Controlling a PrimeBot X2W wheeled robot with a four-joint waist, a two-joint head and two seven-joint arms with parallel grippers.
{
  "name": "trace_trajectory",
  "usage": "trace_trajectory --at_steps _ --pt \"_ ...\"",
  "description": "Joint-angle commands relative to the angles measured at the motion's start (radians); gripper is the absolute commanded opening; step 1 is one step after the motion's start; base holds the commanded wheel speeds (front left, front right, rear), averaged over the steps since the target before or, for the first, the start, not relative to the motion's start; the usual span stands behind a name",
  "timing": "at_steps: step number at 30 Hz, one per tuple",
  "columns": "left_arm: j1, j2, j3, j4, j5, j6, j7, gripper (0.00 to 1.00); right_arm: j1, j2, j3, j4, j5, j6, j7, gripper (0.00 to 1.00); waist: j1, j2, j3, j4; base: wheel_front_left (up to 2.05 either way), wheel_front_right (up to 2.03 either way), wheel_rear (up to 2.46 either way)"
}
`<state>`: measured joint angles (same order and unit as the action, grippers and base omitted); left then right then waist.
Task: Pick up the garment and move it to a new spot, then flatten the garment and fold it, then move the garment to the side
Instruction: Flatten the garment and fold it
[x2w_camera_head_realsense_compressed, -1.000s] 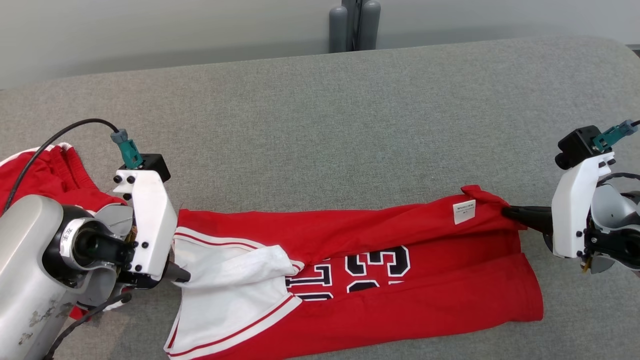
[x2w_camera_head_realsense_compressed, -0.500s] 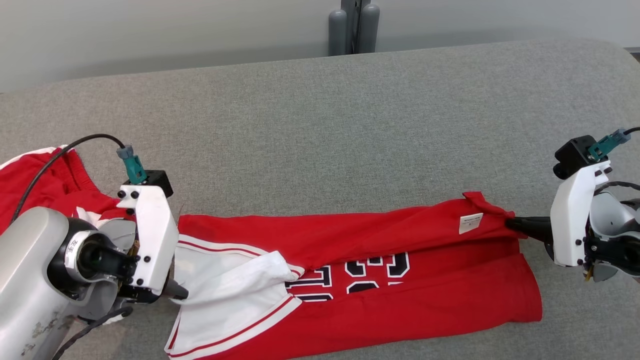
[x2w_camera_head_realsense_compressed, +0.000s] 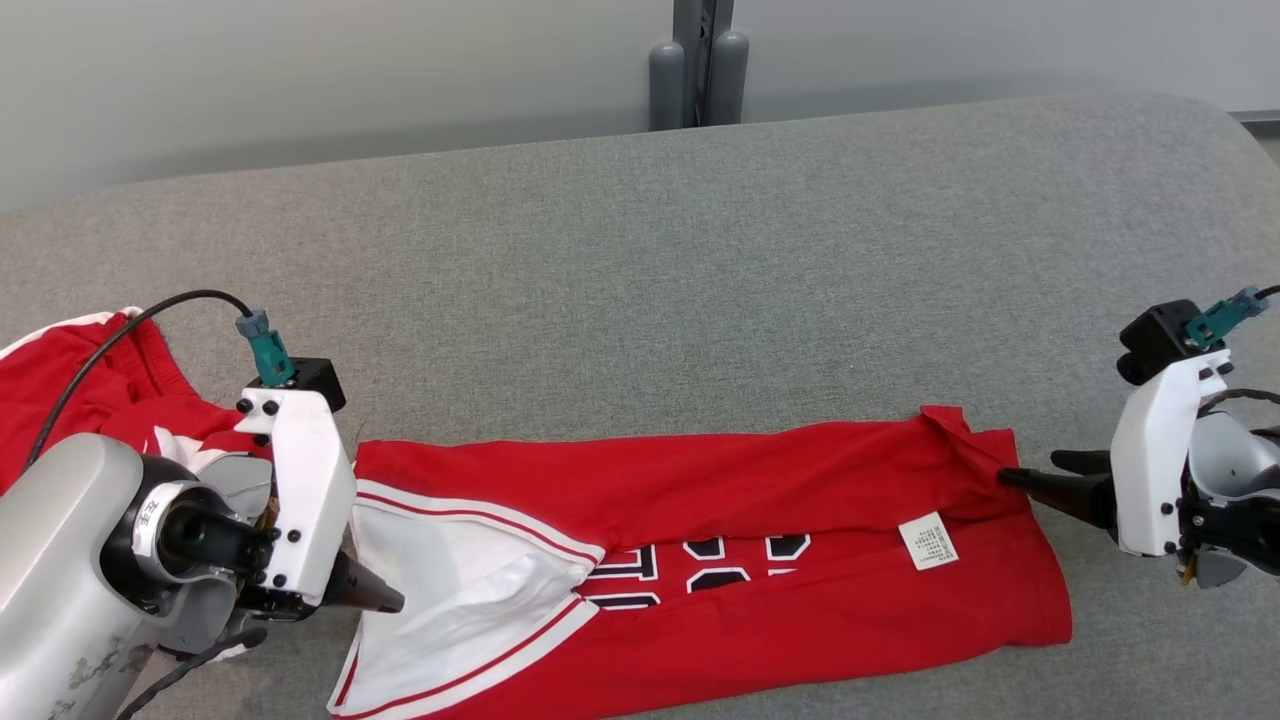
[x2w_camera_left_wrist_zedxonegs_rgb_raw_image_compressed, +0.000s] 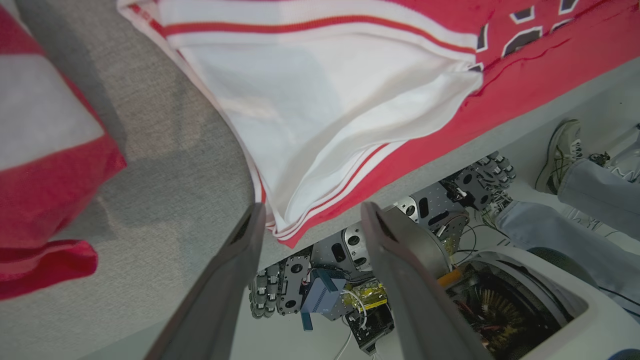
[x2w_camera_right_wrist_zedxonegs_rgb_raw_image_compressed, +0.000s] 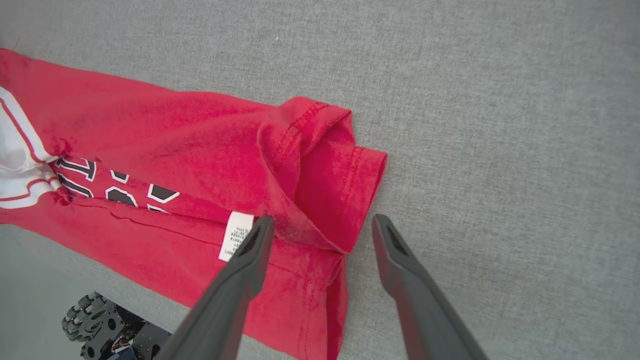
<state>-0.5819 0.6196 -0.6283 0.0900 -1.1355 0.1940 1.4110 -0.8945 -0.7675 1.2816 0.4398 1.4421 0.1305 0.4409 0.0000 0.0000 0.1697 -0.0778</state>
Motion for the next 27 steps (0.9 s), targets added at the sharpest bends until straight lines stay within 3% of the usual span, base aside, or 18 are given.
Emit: trace_trajectory --at_steps 1,5,9,13,18,23,27 --pt "0.000 0.008 0.008 0.001 0.002 -0.008 -0.008 1.00 -0.002 -0.016 -0.001 -0.002 0.002 0.001 -0.019 1.00 0.0000 0.0000 -0.006 -0.003 0.00 0.00 0.00" --pt "-0.014 -0.002 0.030 -0.006 -0.004 -0.019 -0.042 1.00 -0.021 -0.041 -0.028 -0.028 0.012 0.001 -0.100 1.00 0.0000 0.0000 -0.019 -0.006 0.00 0.00 0.00" --pt "-0.025 -0.016 0.058 -0.015 0.013 -0.041 -0.117 1.00 -0.022 -0.065 -0.090 -0.018 0.025 0.001 -0.251 1.00 0.0000 0.0000 -0.030 -0.008 0.00 0.00 0.00" --pt "-0.007 -0.021 0.078 -0.028 0.082 -0.087 -0.277 1.00 0.009 -0.058 -0.137 0.054 -0.016 0.001 -0.455 1.00 0.0000 0.0000 -0.038 -0.011 0.00 0.00 0.00" --pt "0.063 -0.021 0.120 -0.058 0.105 -0.113 -0.427 1.00 0.076 -0.031 -0.182 0.096 0.003 0.001 -0.624 1.00 0.0000 0.0000 -0.048 -0.008 0.00 0.00 0.00" --pt "0.120 -0.030 0.166 -0.095 0.130 -0.114 -0.569 1.00 0.139 -0.011 -0.215 0.090 0.009 0.001 -0.690 1.00 0.0000 0.0000 -0.056 -0.001 0.00 0.00 0.00" --pt "0.181 -0.049 0.198 -0.133 0.178 -0.103 -0.720 1.00 0.203 0.005 -0.320 0.072 -0.025 0.001 -0.708 1.00 0.0000 0.0000 -0.062 0.007 0.00 0.00 0.00"
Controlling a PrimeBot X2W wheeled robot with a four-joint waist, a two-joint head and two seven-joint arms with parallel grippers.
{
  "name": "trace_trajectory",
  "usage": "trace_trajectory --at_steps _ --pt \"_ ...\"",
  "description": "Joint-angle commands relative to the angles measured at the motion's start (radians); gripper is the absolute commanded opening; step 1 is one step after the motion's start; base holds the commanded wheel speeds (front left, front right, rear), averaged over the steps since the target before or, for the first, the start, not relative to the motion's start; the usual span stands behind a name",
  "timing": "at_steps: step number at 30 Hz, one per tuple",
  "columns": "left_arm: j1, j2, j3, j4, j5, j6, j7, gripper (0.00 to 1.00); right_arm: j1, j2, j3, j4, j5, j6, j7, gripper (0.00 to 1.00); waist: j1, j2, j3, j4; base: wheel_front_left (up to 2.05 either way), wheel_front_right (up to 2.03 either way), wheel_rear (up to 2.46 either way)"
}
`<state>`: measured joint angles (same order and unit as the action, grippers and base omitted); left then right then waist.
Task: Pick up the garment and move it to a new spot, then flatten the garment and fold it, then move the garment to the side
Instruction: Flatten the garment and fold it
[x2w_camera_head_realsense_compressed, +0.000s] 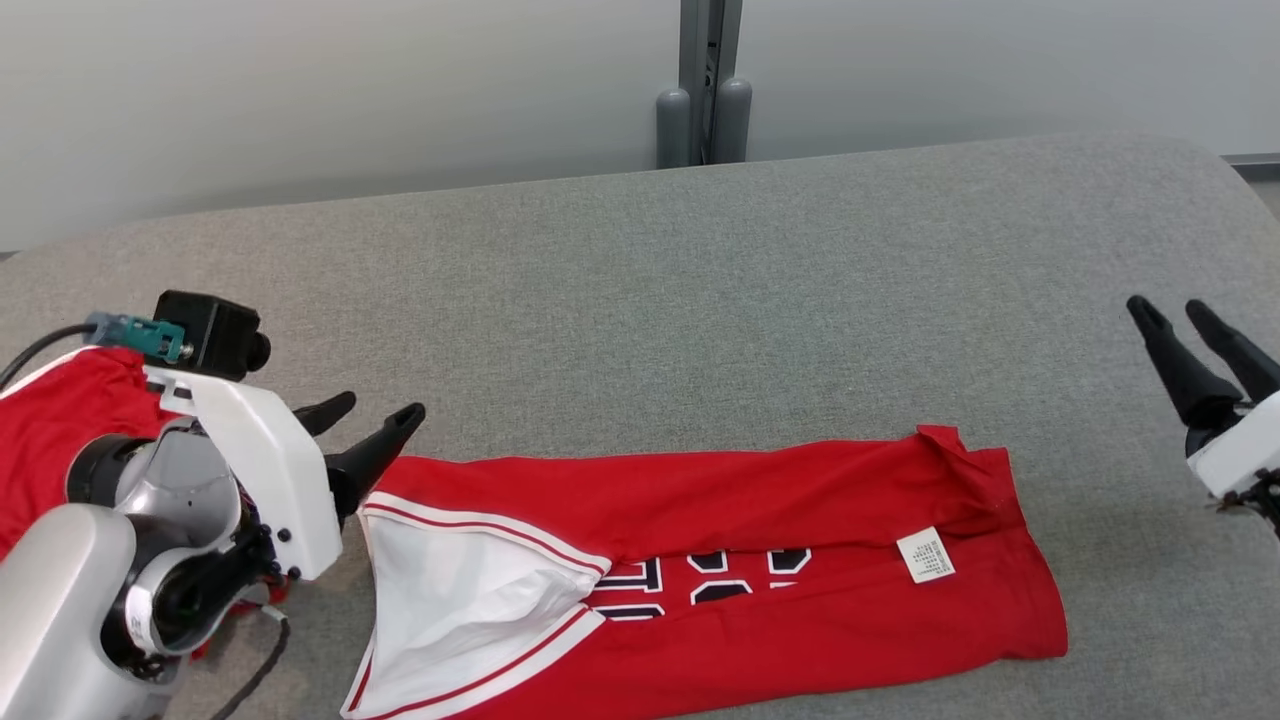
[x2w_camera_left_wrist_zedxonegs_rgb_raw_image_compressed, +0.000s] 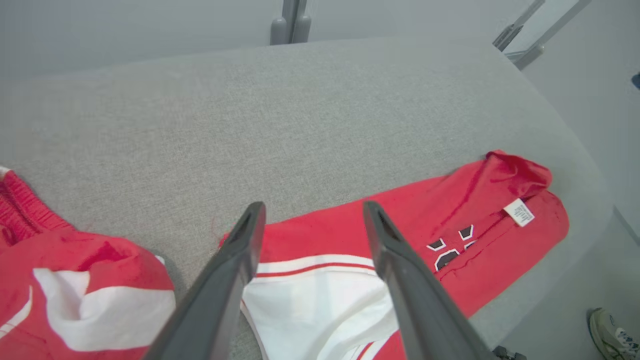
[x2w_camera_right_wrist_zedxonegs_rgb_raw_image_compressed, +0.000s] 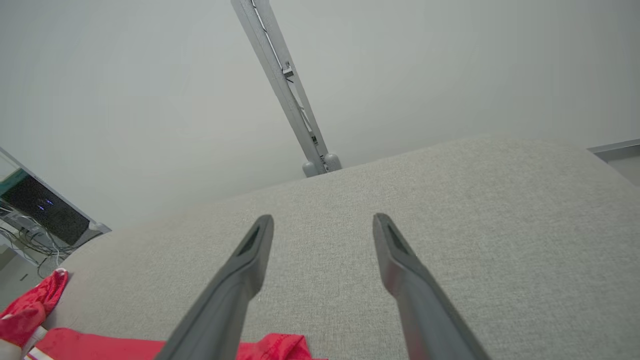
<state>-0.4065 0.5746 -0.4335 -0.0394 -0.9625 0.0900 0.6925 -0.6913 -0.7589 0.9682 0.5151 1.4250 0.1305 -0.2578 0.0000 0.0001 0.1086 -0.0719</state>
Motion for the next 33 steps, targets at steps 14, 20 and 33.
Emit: trace_trajectory --at_steps 14,20,33 --pt "0.204 -0.112 0.063 -0.023 0.142 0.051 -0.446 1.00 0.387 0.213 -0.459 -0.095 -0.366 0.001 -0.008 1.00 0.0000 -0.0001 -0.020 0.021 0.00 0.00 0.00" --pt "0.246 -0.179 0.057 -0.013 0.203 0.077 -0.610 1.00 0.413 0.272 -0.492 -0.057 -0.470 0.001 -0.008 1.00 0.0000 -0.0001 -0.009 0.031 0.00 0.00 0.00" --pt "0.277 -0.300 0.071 0.166 0.257 0.044 -0.916 1.00 0.420 0.376 -0.537 0.094 -0.546 0.001 -0.008 1.00 0.0000 -0.0001 -0.003 0.054 0.00 0.00 0.00"
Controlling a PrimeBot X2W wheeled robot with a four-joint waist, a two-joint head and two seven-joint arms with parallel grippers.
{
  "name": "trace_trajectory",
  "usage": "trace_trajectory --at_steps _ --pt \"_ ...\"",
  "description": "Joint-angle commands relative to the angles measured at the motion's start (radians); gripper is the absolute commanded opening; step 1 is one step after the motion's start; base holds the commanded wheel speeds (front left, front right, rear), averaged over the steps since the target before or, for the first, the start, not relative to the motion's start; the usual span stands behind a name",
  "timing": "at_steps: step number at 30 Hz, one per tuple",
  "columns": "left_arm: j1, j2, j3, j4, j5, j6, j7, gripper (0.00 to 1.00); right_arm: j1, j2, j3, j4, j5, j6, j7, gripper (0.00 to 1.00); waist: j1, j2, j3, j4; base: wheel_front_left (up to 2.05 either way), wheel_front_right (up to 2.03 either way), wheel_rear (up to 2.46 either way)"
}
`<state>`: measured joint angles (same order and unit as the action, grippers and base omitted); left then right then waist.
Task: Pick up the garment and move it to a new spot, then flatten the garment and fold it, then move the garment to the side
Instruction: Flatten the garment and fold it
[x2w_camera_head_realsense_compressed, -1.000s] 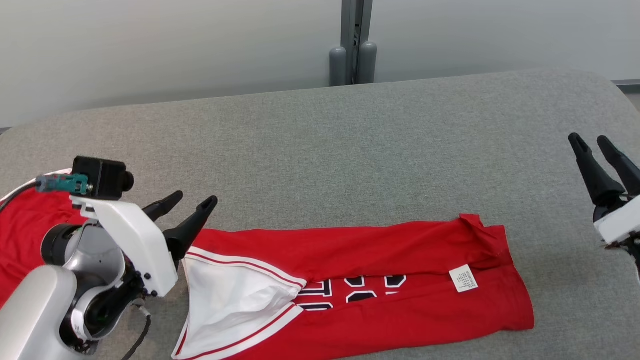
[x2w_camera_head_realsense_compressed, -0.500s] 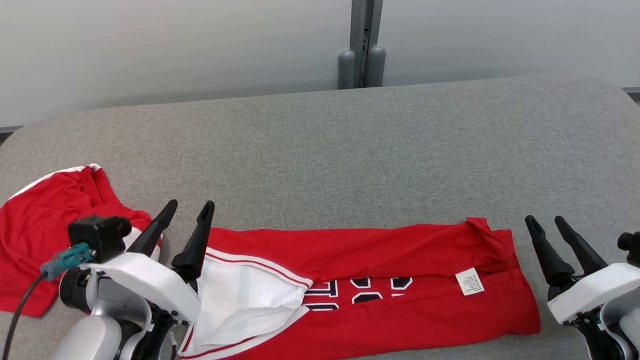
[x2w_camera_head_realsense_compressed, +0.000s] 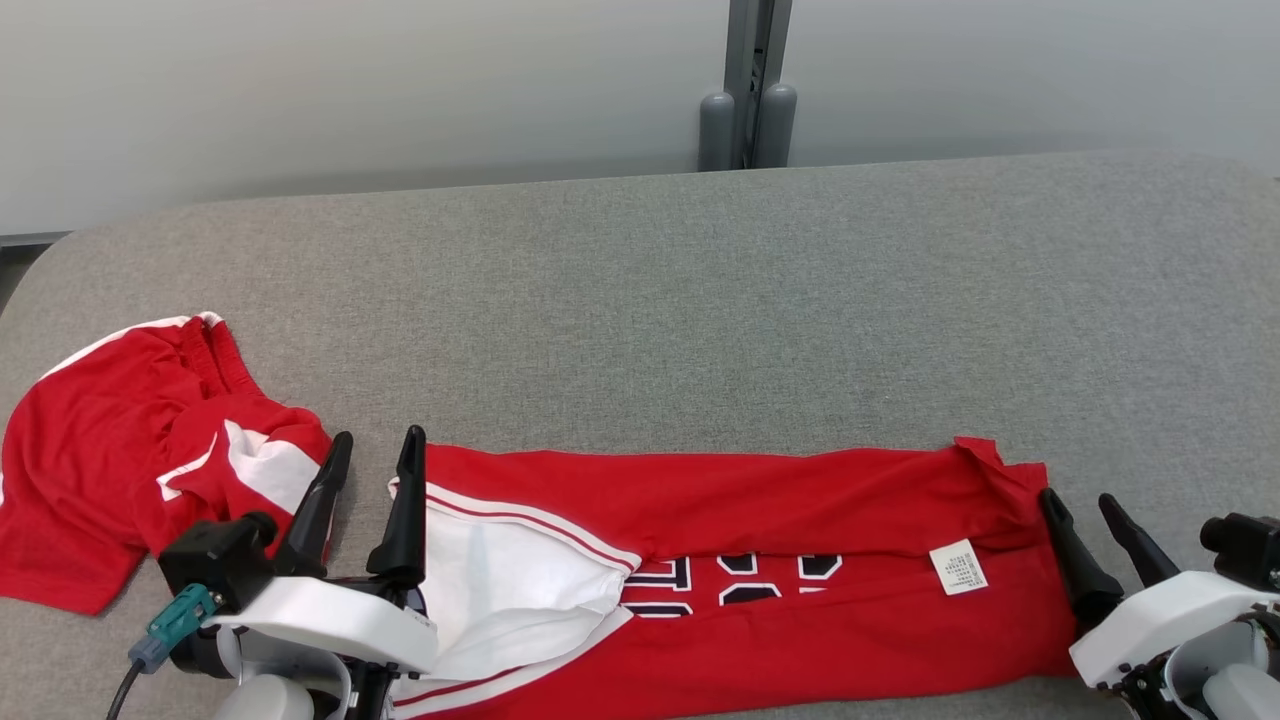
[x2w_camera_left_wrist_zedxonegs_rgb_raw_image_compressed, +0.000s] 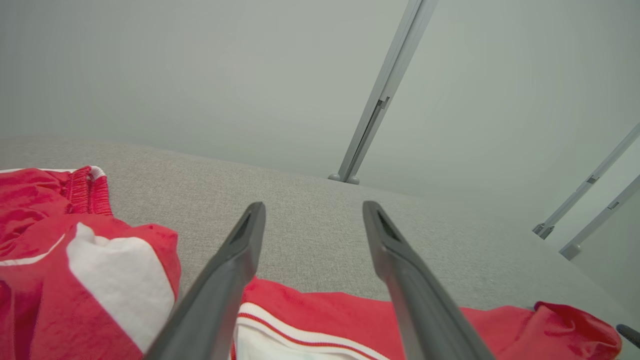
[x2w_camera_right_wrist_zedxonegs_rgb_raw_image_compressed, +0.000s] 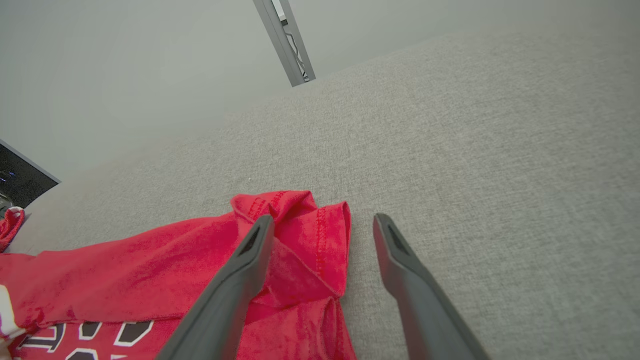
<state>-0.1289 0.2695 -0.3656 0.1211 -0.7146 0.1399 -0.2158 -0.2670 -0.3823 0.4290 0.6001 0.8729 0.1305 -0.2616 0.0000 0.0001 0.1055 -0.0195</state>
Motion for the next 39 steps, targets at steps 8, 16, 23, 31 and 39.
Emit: trace_trajectory --at_steps 8,16,23,31,39 --pt "-0.014 -0.027 -0.004 0.036 0.028 -0.026 -0.034 1.00 -0.026 0.009 0.056 0.082 0.060 0.001 0.021 1.00 0.0000 -0.0001 -0.002 0.012 0.00 0.00 0.00" --pt "-0.028 -0.045 -0.016 0.064 0.041 -0.043 -0.041 1.00 -0.043 0.013 0.102 0.145 0.164 0.001 0.062 1.00 0.0000 -0.0001 -0.003 0.022 0.00 0.00 0.00" --pt "-0.035 -0.051 -0.023 0.079 0.047 -0.051 -0.043 1.00 -0.047 0.023 0.153 0.157 0.224 0.001 0.090 1.00 0.0000 -0.0001 0.000 0.031 0.00 0.00 0.00" --pt "-0.038 -0.057 -0.026 0.084 0.048 -0.054 -0.045 1.00 -0.067 -0.010 0.208 0.120 0.257 0.001 0.053 0.00 0.0000 -0.0001 0.002 0.031 0.00 0.00 0.00" --pt "-0.042 -0.064 -0.023 0.064 0.067 -0.063 -0.047 1.00 -0.105 -0.049 0.182 0.091 0.259 0.000 0.000 0.00 0.0000 -0.0001 -0.002 0.022 0.00 0.00 0.00"
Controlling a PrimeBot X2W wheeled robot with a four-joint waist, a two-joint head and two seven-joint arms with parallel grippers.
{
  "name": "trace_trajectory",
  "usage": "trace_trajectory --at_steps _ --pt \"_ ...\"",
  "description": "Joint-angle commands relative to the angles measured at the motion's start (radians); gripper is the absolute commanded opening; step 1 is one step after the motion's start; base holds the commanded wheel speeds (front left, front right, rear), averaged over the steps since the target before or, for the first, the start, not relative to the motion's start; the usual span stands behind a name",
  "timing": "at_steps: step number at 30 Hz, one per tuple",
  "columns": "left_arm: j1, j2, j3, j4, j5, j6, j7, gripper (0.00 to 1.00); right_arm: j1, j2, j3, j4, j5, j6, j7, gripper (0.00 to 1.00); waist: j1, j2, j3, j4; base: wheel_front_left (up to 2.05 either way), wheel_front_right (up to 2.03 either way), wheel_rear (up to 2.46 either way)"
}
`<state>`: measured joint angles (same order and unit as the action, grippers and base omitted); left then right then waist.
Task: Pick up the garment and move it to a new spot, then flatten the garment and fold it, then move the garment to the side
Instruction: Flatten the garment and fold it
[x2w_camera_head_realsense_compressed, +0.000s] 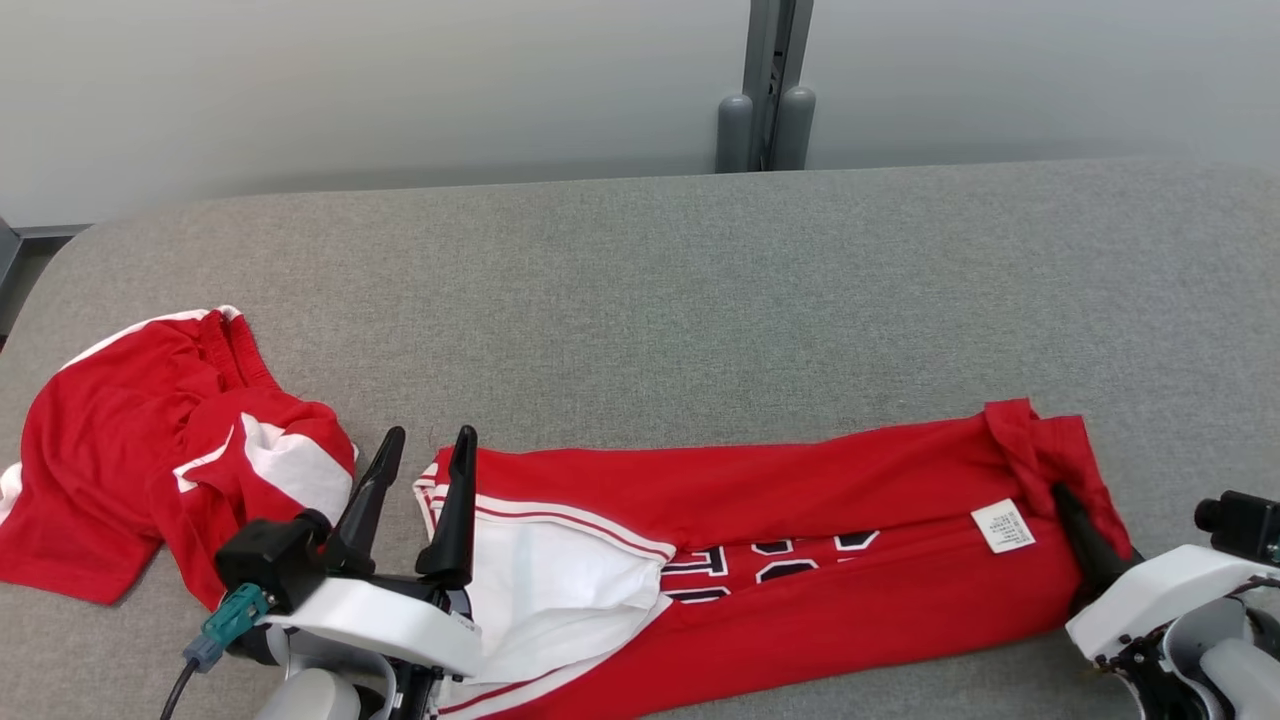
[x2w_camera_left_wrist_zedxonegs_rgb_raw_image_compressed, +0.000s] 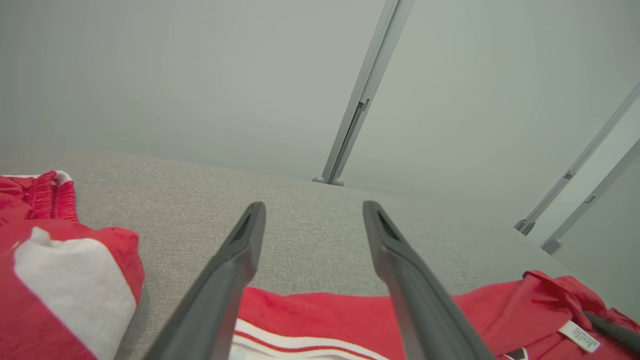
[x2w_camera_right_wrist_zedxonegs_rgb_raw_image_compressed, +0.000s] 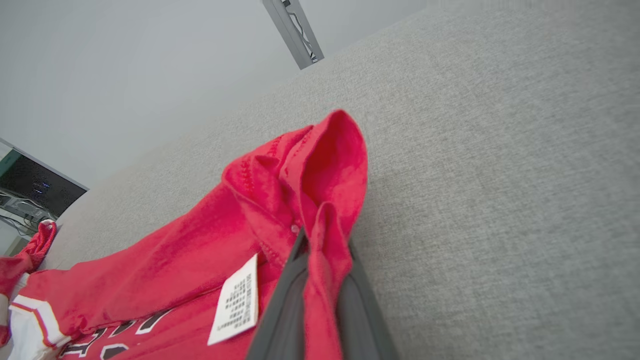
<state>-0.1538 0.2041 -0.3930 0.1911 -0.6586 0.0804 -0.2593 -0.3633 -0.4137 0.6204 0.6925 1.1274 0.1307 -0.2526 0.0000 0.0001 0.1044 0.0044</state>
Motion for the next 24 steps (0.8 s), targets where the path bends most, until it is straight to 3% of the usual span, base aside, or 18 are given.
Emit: trace_trajectory --at_steps 1,9,12,24 --pt "-0.017 0.001 0.006 -0.011 0.015 -0.006 -0.004 1.00 -0.013 -0.025 -0.015 -0.003 0.005 0.000 -0.011 0.00 0.0000 -0.0001 -0.001 -0.003 0.00 0.00 0.00" --pt "-0.006 -0.006 0.019 -0.025 0.048 -0.005 -0.006 1.00 -0.034 -0.096 -0.115 -0.004 -0.018 0.000 -0.014 0.00 0.0000 -0.0001 -0.002 -0.012 0.00 0.00 0.00" --pt "0.003 -0.012 0.033 -0.032 0.071 -0.005 -0.006 1.00 -0.026 -0.120 -0.197 -0.009 -0.055 0.000 -0.014 0.00 0.0000 -0.0001 -0.006 -0.013 0.00 0.00 0.00" --pt "0.044 -0.050 0.087 -0.029 0.116 -0.028 -0.005 1.00 0.037 -0.096 -0.279 -0.159 -0.163 0.000 -0.013 0.00 0.0000 -0.0001 -0.033 -0.010 0.00 0.00 0.00"
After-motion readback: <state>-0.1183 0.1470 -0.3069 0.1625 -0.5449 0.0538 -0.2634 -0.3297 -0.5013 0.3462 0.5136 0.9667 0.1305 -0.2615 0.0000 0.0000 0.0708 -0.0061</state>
